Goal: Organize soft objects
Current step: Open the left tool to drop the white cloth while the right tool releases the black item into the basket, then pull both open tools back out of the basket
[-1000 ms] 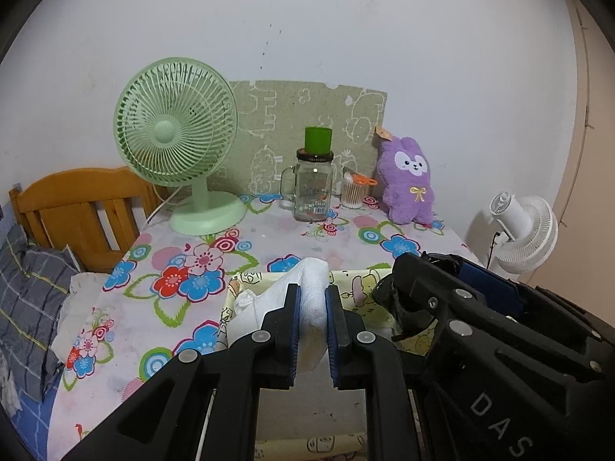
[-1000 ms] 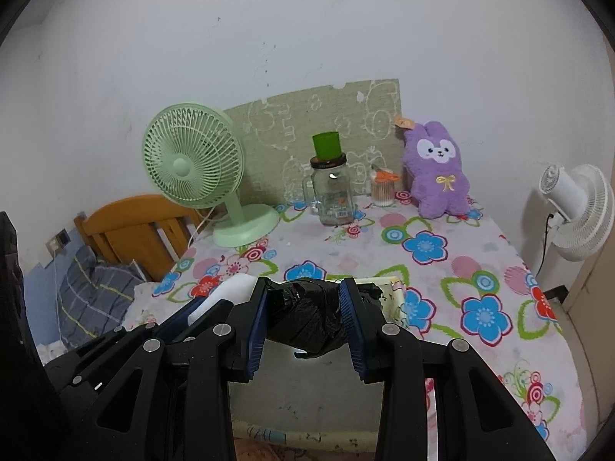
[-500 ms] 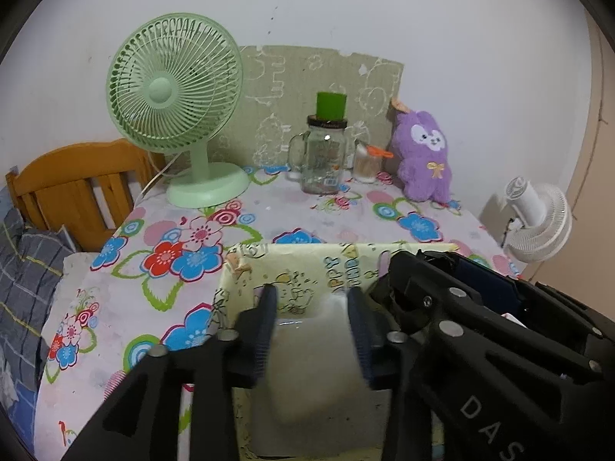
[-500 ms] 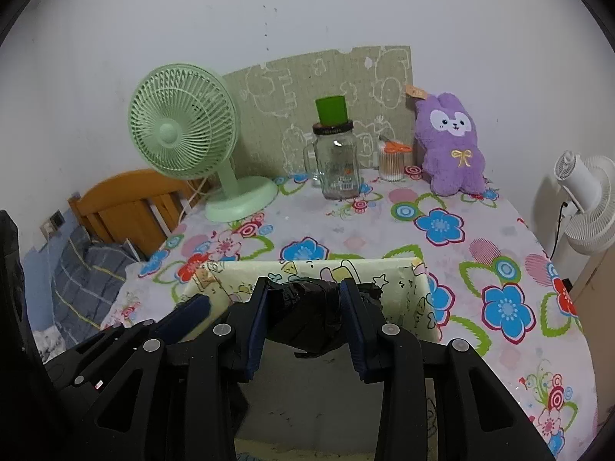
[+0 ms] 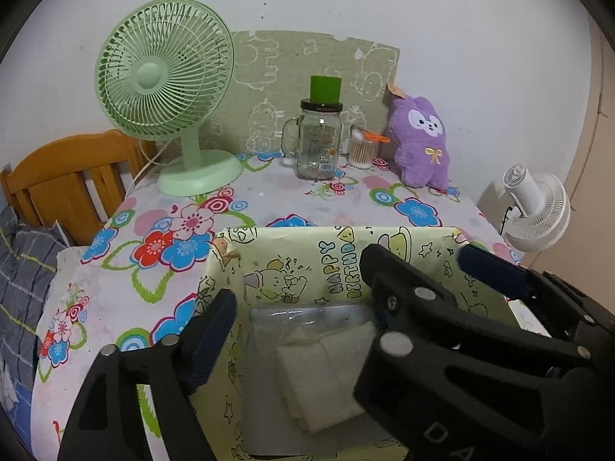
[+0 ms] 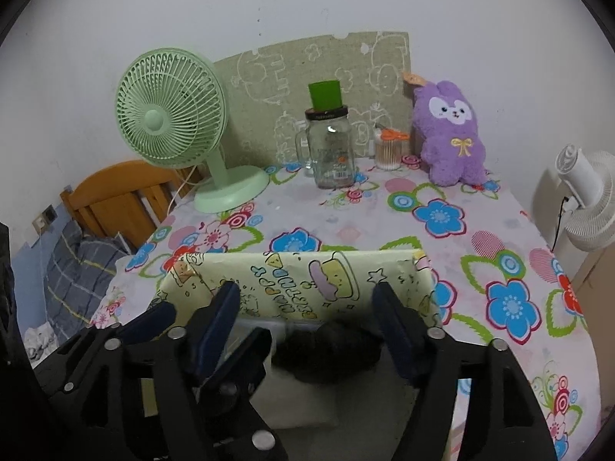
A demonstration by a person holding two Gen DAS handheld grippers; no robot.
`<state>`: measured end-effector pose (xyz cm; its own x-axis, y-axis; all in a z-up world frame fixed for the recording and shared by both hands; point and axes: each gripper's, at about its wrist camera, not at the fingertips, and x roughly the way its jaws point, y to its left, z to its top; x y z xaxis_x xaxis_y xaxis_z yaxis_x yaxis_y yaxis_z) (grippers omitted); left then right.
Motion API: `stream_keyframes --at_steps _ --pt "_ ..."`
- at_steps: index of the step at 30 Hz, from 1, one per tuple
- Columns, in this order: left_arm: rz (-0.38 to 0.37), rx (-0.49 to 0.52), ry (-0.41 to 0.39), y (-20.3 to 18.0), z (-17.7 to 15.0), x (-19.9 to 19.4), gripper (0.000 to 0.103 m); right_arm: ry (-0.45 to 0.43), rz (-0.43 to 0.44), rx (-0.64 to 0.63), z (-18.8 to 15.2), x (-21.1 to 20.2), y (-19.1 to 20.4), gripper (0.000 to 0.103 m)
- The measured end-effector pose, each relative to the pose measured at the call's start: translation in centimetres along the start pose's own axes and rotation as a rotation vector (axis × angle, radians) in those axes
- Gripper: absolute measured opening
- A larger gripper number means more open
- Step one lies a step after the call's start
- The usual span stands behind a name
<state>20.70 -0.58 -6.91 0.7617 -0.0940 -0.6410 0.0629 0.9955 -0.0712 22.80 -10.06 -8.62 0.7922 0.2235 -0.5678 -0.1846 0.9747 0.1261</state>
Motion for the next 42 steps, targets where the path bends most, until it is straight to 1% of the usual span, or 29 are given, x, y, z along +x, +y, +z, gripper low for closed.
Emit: stream_keyframes --at_steps 2,5,8,17,27,32,34,42 --pt "0.005 0.0 -0.004 -0.1 0.1 -0.2 0.088 -0.003 -0.005 -0.003 0.0 -0.2 0.0 0.088" --pt "0.017 0.002 -0.004 -0.3 0.0 -0.7 0.091 -0.007 -0.004 -0.003 0.0 -0.8 -0.1 0.091" --pt "0.029 0.009 -0.022 -0.6 0.1 -1.5 0.094 -0.021 -0.01 -0.002 -0.1 -1.6 -0.2 0.094" --pt "0.002 0.021 -0.052 -1.7 -0.5 -4.2 0.097 -0.066 -0.041 0.001 -0.6 -5.3 -0.5 0.1" --pt "-0.012 0.048 -0.089 -3.5 -1.9 -7.8 0.098 -0.106 -0.065 0.014 -2.0 -9.6 -0.9 0.103" --pt "-0.012 0.052 -0.106 -4.2 -2.7 -9.4 0.101 -0.122 -0.072 0.009 -2.8 -11.6 -1.1 0.103" --pt "-0.005 0.057 -0.117 -4.7 -3.0 -10.1 0.103 -0.13 -0.071 0.009 -3.2 -12.4 -1.2 0.103" --pt "-0.01 0.054 -0.133 -5.7 -4.2 -12.1 0.103 -0.141 -0.065 -0.012 -4.2 -15.0 -1.3 0.103"
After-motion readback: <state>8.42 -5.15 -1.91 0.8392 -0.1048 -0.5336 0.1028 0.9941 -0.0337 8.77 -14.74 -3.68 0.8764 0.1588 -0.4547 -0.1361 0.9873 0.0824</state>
